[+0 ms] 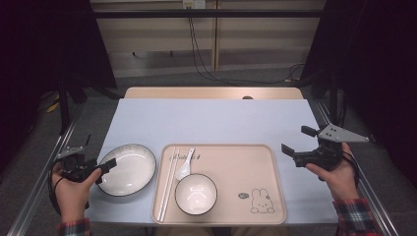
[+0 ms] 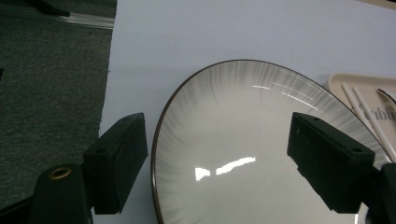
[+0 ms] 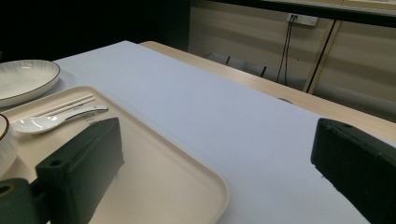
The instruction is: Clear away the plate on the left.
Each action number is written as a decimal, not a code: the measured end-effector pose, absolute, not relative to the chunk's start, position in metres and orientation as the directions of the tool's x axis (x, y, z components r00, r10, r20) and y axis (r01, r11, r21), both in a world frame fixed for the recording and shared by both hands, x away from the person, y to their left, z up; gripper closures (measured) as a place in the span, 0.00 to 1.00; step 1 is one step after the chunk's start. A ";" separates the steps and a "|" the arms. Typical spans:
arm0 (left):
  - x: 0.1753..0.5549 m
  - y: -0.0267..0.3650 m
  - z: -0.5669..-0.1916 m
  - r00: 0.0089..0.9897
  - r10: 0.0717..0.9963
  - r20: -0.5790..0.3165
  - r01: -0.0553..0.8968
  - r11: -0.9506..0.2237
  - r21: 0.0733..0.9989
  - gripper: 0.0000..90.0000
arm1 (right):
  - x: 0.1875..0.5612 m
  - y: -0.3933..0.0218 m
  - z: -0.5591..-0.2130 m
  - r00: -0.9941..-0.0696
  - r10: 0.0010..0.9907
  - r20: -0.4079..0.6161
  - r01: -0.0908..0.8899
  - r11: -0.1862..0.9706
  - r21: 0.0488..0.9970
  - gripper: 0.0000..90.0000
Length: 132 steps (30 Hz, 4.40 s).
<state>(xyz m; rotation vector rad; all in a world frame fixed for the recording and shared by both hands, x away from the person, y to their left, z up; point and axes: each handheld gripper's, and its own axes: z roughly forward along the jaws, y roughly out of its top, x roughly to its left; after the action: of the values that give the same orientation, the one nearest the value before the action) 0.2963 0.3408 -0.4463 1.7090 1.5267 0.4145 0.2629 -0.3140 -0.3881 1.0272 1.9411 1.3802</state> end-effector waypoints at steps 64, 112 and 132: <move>0.298 0.354 -0.442 0.102 0.890 -0.444 0.720 0.242 0.651 0.95 | 0.264 -0.317 -0.386 -0.559 0.829 0.006 0.275 0.178 0.945 0.02; 0.378 0.198 -0.365 0.431 0.801 -0.416 0.674 0.020 0.738 0.95 | 0.336 -0.224 -0.385 -0.648 0.744 0.166 0.391 0.137 0.910 0.01; 0.369 0.122 -0.341 0.585 0.681 -0.441 0.634 -0.046 0.772 0.95 | 0.341 -0.203 -0.385 -0.707 0.649 0.281 0.476 0.144 0.867 0.42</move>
<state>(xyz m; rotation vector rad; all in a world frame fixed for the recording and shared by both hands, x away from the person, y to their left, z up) 0.3689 0.1216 -0.3415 1.7333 1.0904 0.0533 0.3412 -0.2034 -0.3854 1.1188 2.2484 1.6051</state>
